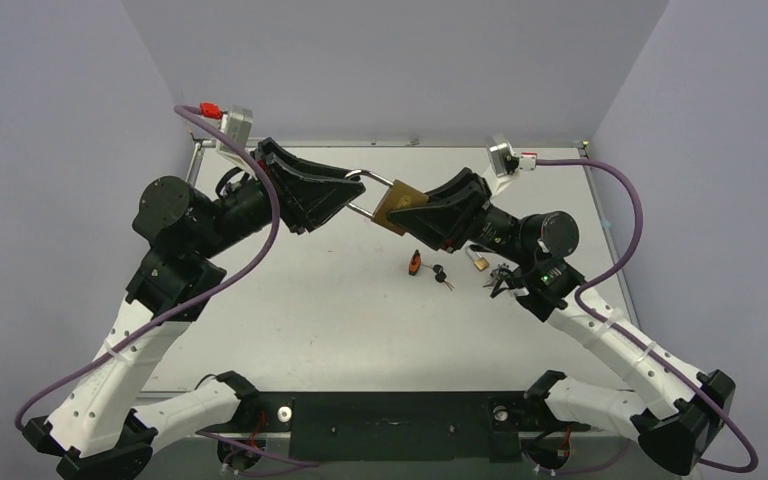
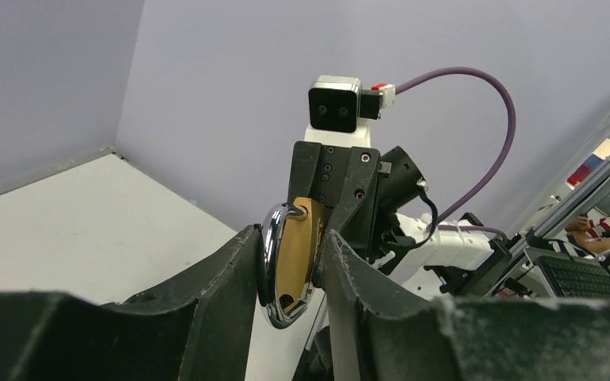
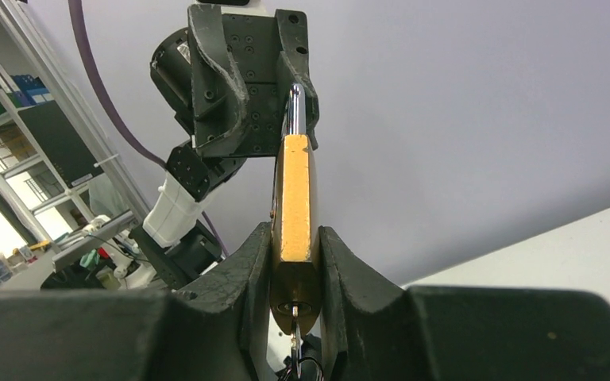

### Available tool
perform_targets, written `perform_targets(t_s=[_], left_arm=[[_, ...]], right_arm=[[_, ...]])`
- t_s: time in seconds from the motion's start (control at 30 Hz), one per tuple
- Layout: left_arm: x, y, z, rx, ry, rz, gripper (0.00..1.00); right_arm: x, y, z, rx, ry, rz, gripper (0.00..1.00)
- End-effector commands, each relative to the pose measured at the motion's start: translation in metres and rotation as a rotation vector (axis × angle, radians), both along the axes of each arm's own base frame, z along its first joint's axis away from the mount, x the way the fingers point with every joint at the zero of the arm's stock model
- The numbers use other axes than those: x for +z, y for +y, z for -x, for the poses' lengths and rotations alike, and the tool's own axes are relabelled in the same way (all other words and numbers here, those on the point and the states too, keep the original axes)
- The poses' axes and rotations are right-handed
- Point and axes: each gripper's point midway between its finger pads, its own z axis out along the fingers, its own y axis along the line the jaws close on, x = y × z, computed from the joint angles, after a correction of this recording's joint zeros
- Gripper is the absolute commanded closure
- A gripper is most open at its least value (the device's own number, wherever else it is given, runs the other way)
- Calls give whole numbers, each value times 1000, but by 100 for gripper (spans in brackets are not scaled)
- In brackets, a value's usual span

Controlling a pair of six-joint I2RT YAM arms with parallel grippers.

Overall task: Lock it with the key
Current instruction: Lock the lock.

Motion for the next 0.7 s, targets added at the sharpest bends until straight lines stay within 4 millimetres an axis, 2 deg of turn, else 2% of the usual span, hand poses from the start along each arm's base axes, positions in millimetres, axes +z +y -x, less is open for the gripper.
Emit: perform_targets(t_s=[0.0,0.33,0.67], left_arm=[[-1,2,19,-56,-62,-49,67],[-10,-1,37,-149,-77,-130,65],[-26,-3,46,-215,-72,-220,65]], right_arm=[[21,-17,19,-20,-94,-42,100],[4,-30,38,-14,-106,31,100],[4,-37,51,3,-127,51,100]])
